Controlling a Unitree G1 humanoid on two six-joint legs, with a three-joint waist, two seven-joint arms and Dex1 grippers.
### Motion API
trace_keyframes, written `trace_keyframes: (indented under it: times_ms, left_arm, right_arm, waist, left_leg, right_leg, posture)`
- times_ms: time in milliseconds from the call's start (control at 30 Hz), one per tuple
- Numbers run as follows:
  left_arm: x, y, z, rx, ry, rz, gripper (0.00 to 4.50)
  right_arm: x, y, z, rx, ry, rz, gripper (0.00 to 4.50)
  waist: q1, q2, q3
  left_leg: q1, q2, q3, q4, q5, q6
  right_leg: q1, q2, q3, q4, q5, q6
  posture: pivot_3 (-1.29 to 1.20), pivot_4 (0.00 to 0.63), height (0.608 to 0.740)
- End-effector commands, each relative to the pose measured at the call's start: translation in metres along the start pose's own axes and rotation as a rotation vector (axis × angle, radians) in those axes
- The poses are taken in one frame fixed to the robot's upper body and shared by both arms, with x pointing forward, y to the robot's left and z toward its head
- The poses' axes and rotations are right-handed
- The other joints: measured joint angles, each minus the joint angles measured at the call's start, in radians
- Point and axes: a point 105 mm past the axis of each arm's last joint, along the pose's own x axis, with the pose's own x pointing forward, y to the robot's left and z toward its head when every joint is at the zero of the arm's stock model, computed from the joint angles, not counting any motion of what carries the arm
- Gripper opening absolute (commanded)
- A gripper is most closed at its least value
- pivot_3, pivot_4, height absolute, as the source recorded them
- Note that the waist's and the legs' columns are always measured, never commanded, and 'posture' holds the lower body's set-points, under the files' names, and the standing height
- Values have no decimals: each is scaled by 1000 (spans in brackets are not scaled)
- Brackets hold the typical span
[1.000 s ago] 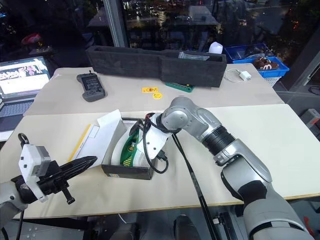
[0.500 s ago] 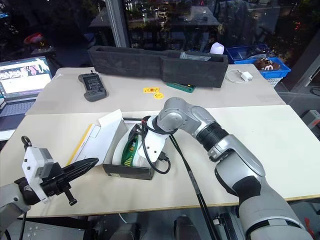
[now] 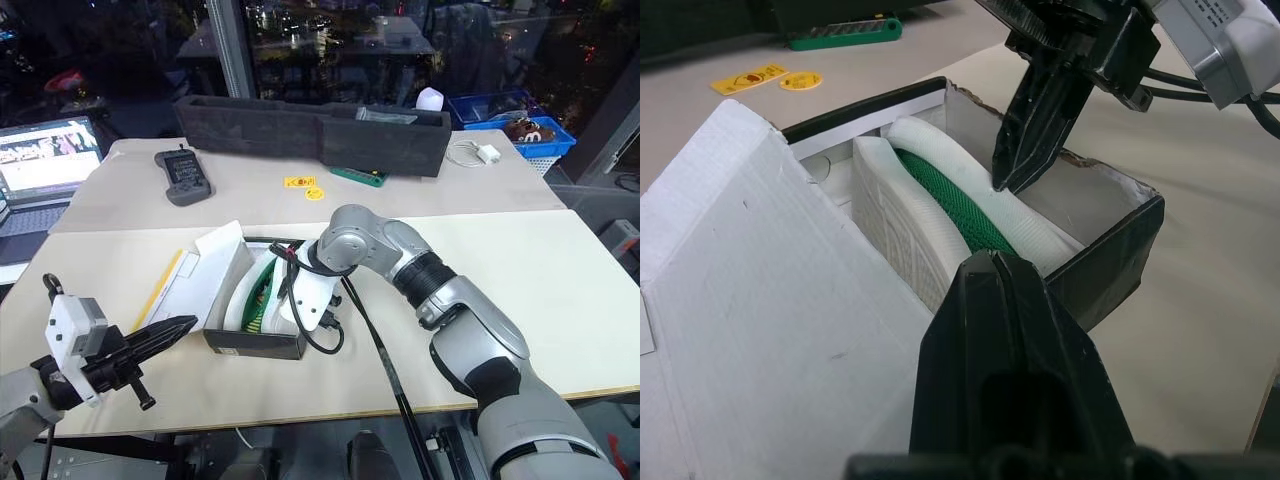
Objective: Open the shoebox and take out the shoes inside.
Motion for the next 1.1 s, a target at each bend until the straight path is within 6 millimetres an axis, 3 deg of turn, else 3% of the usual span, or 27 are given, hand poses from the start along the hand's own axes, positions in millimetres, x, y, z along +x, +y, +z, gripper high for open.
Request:
trace_keyframes:
  times_ms: [33,300,600,1000,1100]
  left_arm:
    - [0,0,6,27,-29,5,0]
    - [0,0,5,28,-28,9,0]
    - [0,-1,4,25,-26,10,0]
    - [-1,-2,4,25,-24,18,0]
    - [0,-1,4,25,-24,21,0]
  right_arm:
    - [5,8,4,-16,-16,43,25]
    - [6,8,4,-16,-12,44,25]
    - [5,9,1,-28,7,61,2844]
    - [23,23,2,-31,-9,119,2844]
    - [24,23,3,-27,-14,118,1958]
  waist:
    - [0,0,0]
    - [0,0,0]
    - [1,0,0]
    - [1,-1,-1]
    - [1,-1,-1]
  left_leg:
    - [0,0,0,0,0,0]
    - [1,0,0,-1,0,0]
    - [1,0,0,-1,0,0]
    - [3,1,0,-1,0,0]
    - [3,1,0,-1,0,0]
  right_leg:
    - [0,0,0,0,0,0]
    - [0,0,0,0,0,1]
    - [0,0,0,0,0,1]
    - [2,0,0,0,-3,-4]
    - [2,0,0,0,-3,-4]
  posture:
    - [0,150,715]
    - [0,150,715]
    - [0,150,715]
    - [0,150,715]
    - [0,150,715]
